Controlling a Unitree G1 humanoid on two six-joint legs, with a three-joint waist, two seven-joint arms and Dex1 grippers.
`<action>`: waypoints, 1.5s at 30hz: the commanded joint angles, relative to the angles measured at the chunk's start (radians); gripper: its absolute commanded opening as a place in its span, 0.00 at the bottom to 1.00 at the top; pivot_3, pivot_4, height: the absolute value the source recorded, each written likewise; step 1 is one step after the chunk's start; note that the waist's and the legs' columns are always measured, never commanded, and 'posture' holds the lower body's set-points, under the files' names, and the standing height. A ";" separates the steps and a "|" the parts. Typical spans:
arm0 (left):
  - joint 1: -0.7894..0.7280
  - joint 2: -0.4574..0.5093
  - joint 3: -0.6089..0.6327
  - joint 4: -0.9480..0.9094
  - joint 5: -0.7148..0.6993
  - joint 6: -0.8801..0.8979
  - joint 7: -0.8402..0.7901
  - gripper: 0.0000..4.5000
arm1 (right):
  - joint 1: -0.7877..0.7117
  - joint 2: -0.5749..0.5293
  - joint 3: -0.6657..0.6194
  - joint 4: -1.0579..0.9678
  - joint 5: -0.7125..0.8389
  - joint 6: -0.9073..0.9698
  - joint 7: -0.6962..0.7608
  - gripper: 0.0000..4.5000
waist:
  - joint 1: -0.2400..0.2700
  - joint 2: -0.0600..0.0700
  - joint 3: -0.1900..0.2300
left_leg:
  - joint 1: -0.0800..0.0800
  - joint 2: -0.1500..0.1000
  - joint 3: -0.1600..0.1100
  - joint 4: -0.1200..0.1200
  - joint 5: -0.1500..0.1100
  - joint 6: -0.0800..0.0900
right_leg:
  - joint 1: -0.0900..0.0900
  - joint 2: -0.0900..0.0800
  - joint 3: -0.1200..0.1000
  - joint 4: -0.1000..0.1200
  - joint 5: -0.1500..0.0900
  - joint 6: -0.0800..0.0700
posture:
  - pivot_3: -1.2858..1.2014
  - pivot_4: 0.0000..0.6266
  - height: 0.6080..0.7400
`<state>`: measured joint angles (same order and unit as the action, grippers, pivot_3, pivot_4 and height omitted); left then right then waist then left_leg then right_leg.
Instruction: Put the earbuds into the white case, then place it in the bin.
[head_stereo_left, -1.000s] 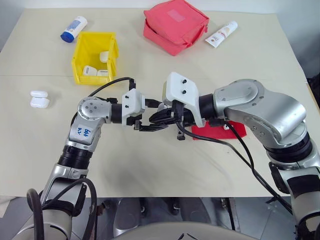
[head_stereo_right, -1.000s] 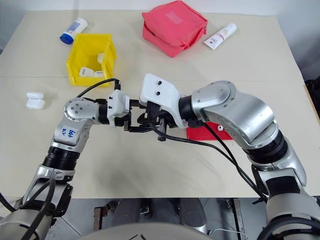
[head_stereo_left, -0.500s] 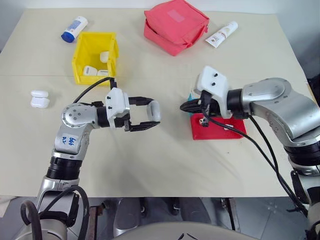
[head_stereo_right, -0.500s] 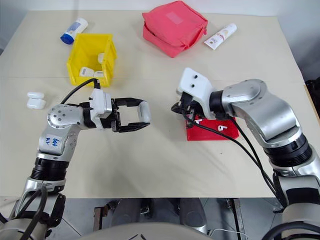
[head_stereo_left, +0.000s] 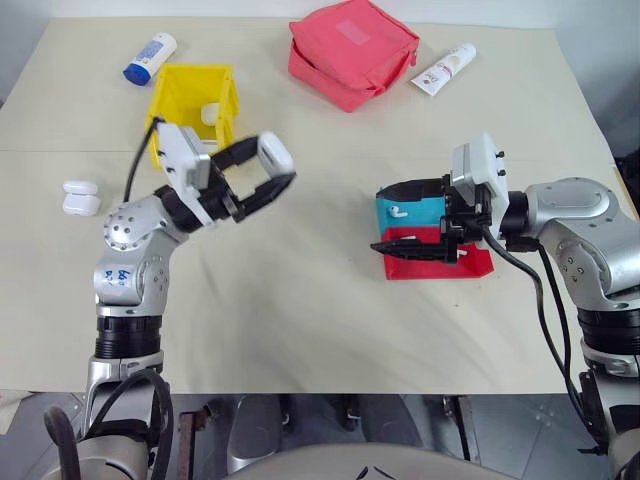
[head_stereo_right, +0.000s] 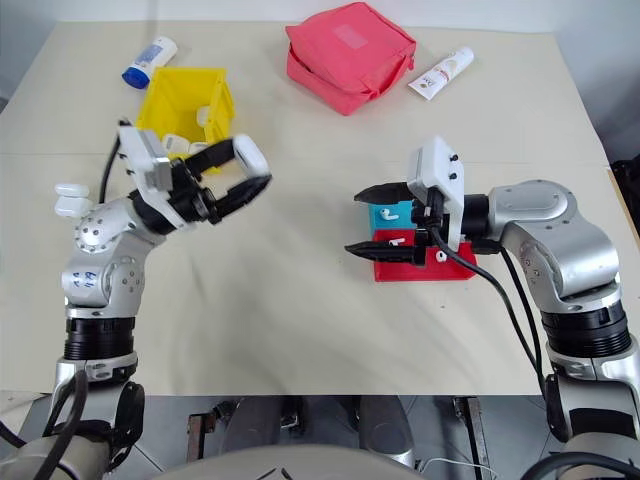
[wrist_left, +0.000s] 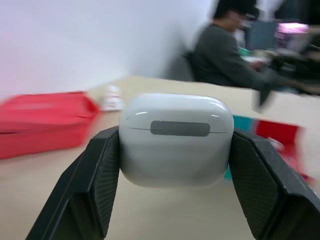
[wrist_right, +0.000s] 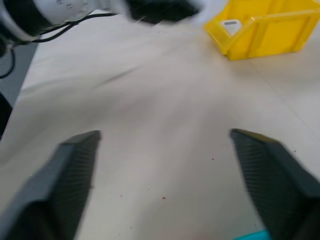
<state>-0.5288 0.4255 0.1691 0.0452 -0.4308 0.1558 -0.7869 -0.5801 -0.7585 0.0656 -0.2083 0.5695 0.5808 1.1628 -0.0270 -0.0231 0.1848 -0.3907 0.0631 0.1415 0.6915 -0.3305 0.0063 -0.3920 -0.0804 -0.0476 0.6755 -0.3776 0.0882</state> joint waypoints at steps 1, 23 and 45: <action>-0.044 0.011 0.041 0.112 0.067 -0.087 0.086 0.64 | -0.013 0.003 -0.027 0.014 -0.006 -0.037 0.008 0.99 | 0.000 0.000 0.000 | 0.000 0.000 0.000 0.000 0.000 0.000 | 0.000 0.000 0.000 0.000 0.000 0.000 | 0.52 0.24 1.00; -0.495 0.091 0.038 1.010 0.257 -0.530 0.112 0.99 | -0.012 -0.010 -0.040 0.010 -0.051 -0.022 -0.047 1.00 | 0.000 -0.001 0.000 | -0.001 -0.001 0.003 0.001 0.000 0.000 | -0.003 0.001 -0.008 0.005 0.000 0.000 | 0.52 0.24 1.00; 0.767 0.328 0.505 -0.287 -0.261 0.043 -0.261 0.99 | -0.019 -0.114 -0.027 0.428 -0.156 -0.322 0.313 1.00 | 0.003 0.000 0.001 | 0.004 0.000 0.003 -0.003 0.000 0.000 | 0.002 -0.002 0.001 -0.002 0.000 0.000 | 0.52 0.24 1.00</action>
<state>0.2394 0.7440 0.6281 -0.1899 -0.6559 0.2065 -1.0404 -0.5785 -0.8584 0.0653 0.2023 0.4156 0.2902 1.4450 -0.0243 -0.0227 0.1857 -0.3868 0.0632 0.1438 0.6891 -0.3305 0.0065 -0.3897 -0.0823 -0.0472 0.6734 -0.3777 0.0880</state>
